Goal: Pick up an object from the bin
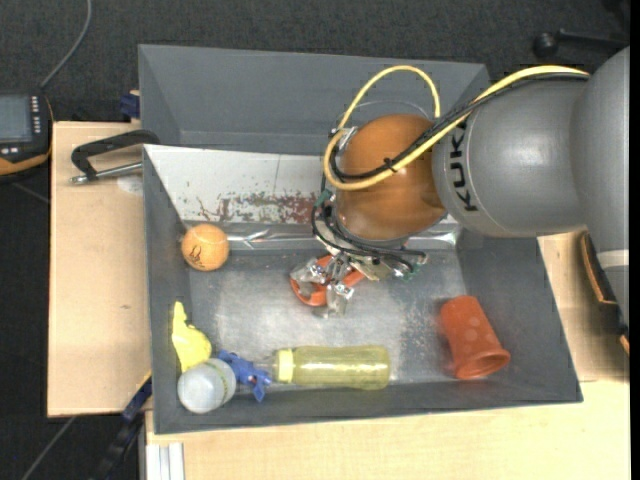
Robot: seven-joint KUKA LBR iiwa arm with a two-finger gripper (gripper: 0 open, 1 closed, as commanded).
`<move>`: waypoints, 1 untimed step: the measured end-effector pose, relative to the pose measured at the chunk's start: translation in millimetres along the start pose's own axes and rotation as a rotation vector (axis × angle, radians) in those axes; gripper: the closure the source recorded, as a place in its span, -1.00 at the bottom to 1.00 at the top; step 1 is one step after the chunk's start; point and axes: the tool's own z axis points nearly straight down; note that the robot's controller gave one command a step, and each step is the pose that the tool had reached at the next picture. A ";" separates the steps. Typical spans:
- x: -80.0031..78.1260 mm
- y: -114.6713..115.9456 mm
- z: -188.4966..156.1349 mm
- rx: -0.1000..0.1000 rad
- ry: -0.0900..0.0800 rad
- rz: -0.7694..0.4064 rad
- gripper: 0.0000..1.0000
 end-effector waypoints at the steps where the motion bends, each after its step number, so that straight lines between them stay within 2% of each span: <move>1: -0.1 -0.1 -0.2 0.000 0.000 0.000 1.00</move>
Offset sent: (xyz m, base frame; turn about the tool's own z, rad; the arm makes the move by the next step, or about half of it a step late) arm 0.0090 0.0058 0.0323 -0.0157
